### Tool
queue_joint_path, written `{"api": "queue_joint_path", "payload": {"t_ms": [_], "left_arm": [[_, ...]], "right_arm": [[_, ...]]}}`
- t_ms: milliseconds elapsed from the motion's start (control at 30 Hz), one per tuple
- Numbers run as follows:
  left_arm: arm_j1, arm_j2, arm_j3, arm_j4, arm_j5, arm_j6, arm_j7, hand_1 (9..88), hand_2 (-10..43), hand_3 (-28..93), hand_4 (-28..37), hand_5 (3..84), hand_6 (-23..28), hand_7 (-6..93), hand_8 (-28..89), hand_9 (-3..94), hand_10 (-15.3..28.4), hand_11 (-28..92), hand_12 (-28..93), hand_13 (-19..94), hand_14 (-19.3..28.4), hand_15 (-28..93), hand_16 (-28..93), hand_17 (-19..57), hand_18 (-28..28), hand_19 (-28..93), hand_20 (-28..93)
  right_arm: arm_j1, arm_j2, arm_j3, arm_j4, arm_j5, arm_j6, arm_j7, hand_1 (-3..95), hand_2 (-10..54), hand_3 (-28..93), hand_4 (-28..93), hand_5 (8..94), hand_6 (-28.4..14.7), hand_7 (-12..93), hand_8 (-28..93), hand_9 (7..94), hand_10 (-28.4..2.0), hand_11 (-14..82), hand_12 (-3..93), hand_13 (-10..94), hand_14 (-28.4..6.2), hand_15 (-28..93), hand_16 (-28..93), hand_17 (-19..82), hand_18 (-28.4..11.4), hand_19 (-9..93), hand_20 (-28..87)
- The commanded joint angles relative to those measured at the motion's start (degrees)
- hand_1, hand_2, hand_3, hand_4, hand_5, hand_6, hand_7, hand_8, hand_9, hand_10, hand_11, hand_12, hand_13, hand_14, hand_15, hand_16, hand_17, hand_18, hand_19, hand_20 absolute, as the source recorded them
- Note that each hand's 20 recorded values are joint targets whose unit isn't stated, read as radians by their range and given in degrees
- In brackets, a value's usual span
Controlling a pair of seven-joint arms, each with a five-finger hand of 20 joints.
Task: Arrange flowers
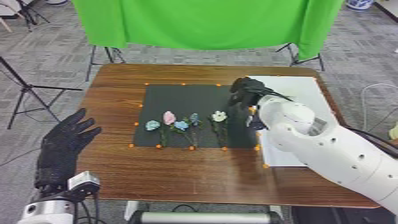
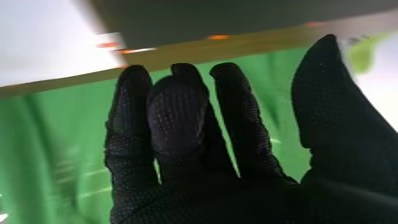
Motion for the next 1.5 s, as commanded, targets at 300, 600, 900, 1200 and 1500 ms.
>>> {"api": "queue_joint_path", "payload": {"t_ms": [300, 600, 900, 1200, 1500], "left_arm": [[0.51, -0.09, 0.09, -0.38, 0.13, 0.02, -0.84, 24.8, 6.4, 83, -21.3, 38.1, 9.4, 17.2, -12, 35.5, 18.3, 28, 8, 28, 25.3, 50, -10, -9.1, 23.3, 57, 0], [0.04, -0.65, 0.34, -0.27, 0.36, -0.47, -1.38, 24.9, 6.3, 83, -21.0, 38.4, 9.6, 17.0, -12, 35.6, 18.4, 28, 8, 28, 25.4, 51, -10, -9.1, 23.2, 58, 0], [-0.63, -0.74, 0.69, -0.08, 0.66, -0.87, -1.65, 25.0, 6.3, 83, -21.0, 38.6, 9.7, 16.7, -11, 35.7, 18.4, 28, 8, 28, 25.4, 51, -10, -9.2, 23.3, 58, 0], [-0.87, -0.89, 0.69, -0.04, 0.92, -1.15, -1.74, 25.2, 6.3, 83, -21.0, 38.9, 9.8, 16.6, -11, 35.9, 18.5, 28, 8, 28, 25.5, 51, -10, -9.2, 23.2, 58, -1], [-0.73, -0.9, 0.86, 0.02, 0.57, -1.17, -1.46, 25.1, 6.2, 83, -20.8, 39.1, 9.9, 16.4, -11, 36.1, 18.5, 28, 8, 28, 25.5, 51, -10, -9.2, 23.3, 58, -1]], "right_arm": [[1.0, 5.93, 5.41, 7.2, 3.44, -10.34, 7.65, 21.8, -4.2, 93, -23, 33.0, -0.7, 17, -14, 33.0, -17.3, 6.6, 11.5, 66, -9.3, 86, 8, 27, -21.6, 93, 5], [1.75, 8.11, 3.11, 7.78, 4.45, -7.4, 9.58, 21.6, -3.8, 93, -24, 31.8, -1.2, 17, -14, 32.1, -17.3, 6.0, 12.0, 65, -9.4, 87, 8, 26, -21.5, 93, 4], [7.5, 11.6, -6.81, 7.11, 6.7, 8.08, 6.51, 22.2, -4.0, 93, -23, 34.4, -1.0, 18, -14, 34.9, -16.3, 7.5, 12.4, 66, -9.6, 89, 7, 26, -21.6, 93, 5], [9.0, 12.5, -6.17, 7.56, 6.99, 7.61, 7.55, 23.3, -4.3, 93, -23, 37.1, -0.4, 19, -15, 38.0, -15.4, 8.7, 11.9, 67, -9.8, 89, 8, 26, -21.3, 93, 4], [1.58, 10.35, 5.48, 8.78, 6.71, -7.93, 10.24, 22.7, -4.5, 93, -22, 33.2, -0.2, 18, -15, 33.5, -16.1, 6.8, 12.2, 64, -10.1, 89, 7, 24, -21.0, 93, 1]]}}
